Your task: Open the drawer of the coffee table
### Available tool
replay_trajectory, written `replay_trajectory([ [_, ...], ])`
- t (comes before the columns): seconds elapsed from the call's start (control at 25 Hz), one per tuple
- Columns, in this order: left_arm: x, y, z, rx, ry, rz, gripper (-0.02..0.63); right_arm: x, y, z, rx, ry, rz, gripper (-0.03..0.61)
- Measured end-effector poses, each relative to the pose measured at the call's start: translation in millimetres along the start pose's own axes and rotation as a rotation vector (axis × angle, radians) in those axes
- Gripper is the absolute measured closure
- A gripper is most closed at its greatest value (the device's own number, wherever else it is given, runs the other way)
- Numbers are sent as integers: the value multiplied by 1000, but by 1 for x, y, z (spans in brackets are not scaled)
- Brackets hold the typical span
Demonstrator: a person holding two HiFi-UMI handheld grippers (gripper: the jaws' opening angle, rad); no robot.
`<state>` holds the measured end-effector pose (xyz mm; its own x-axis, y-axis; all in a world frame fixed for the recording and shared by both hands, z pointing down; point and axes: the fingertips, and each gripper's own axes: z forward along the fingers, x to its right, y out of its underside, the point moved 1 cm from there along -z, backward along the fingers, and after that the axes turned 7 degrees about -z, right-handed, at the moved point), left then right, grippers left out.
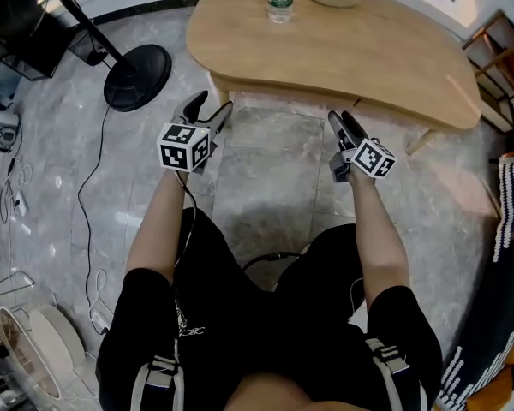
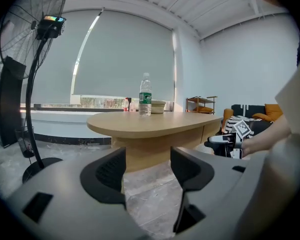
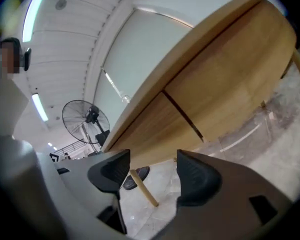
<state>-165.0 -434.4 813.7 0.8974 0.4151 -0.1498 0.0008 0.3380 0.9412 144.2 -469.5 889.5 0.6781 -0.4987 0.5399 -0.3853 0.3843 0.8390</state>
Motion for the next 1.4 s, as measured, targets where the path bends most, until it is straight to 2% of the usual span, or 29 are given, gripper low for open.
replay_trajectory([
  [0.16, -16, 9, 23, -34, 2, 14, 339, 37, 2, -1, 62, 51, 85, 271],
  [0.28, -28, 14, 41, -54, -9, 11, 339, 59, -7, -2, 131, 54, 148, 261],
  [0.44, -48, 14, 62, -48, -32, -42, 339, 73, -6, 4, 157, 11, 198, 258],
  [0.56, -54, 12, 76, -44, -3, -71, 339, 77, -6, 14, 169, -30, 214, 252],
  [0.8, -52, 10, 91, -54, 56, -78, 336, 82, -13, 31, 229, -127, 254, 254],
  [0.92, -52, 9, 100, -79, 65, -34, 336, 85, -14, 35, 253, -160, 270, 282],
  [1.04, -52, 7, 110, -86, 64, -2, 332, 87, -13, 36, 266, -179, 279, 288],
  [1.28, -56, 9, 106, -57, 62, -48, 335, 86, -8, 35, 216, -179, 332, 316],
  [1.4, -56, 11, 98, -53, 78, -49, 350, 78, -6, 31, 200, -209, 333, 325],
])
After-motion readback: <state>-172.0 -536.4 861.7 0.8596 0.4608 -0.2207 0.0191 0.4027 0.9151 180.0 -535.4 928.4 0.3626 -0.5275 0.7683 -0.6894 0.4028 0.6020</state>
